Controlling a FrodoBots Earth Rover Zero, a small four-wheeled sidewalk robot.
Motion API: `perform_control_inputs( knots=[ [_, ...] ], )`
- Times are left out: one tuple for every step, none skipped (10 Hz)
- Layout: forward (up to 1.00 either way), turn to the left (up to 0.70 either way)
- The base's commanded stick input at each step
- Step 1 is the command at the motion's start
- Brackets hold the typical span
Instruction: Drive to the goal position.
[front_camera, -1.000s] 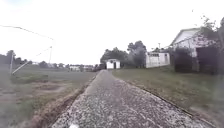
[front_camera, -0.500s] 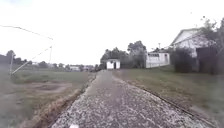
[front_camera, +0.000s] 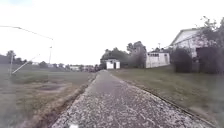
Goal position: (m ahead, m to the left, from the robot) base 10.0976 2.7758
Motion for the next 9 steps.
perform_control_inputs(
  knots=[
    [0.07, 0.0],
    [0.07, 0.0],
    [0.07, 0.0],
    [0.07, 0.0],
    [0.07, 0.0],
    [0.07, 0.0],
    [0.07, 0.0],
    [0.07, 0.0],
    [0.07, 0.0]
  ],
)
